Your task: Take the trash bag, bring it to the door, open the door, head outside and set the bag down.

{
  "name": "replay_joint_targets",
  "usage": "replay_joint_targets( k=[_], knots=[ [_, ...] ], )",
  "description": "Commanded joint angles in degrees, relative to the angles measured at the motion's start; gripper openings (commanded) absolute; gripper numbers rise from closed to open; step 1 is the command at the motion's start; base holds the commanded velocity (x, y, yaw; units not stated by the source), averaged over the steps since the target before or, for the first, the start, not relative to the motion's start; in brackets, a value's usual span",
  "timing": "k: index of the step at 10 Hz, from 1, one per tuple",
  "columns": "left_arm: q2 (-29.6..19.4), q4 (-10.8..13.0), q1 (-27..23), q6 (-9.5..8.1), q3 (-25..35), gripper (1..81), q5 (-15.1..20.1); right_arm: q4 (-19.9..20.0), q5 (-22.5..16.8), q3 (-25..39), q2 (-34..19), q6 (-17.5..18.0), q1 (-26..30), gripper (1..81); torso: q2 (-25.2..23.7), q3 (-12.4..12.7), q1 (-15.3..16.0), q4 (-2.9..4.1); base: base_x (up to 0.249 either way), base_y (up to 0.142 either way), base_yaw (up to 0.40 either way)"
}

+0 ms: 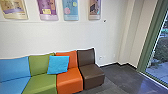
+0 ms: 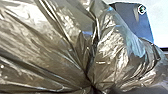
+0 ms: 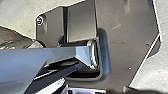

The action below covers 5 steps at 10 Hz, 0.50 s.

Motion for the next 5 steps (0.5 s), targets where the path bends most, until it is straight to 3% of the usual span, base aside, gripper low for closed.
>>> replay_joint_targets(
  k=[1,5],
  knots=[
    [-0.14,0.18,-3.1,0.02,0.21,1.0,4.13,-0.16,-3.49,0.33,0.11,-0.25,2.67,81.1,0.0,0.0,0.0,0.0,0.0,0.0,0.0],
    [-0.4,0.27,-3.1,0.02,0.21,1.0,4.13,-0.16,-3.49,0.41,0.11,-0.25,2.67,81.1,0.0,0.0,0.0,0.0,0.0,0.0,0.0]
  ],
)
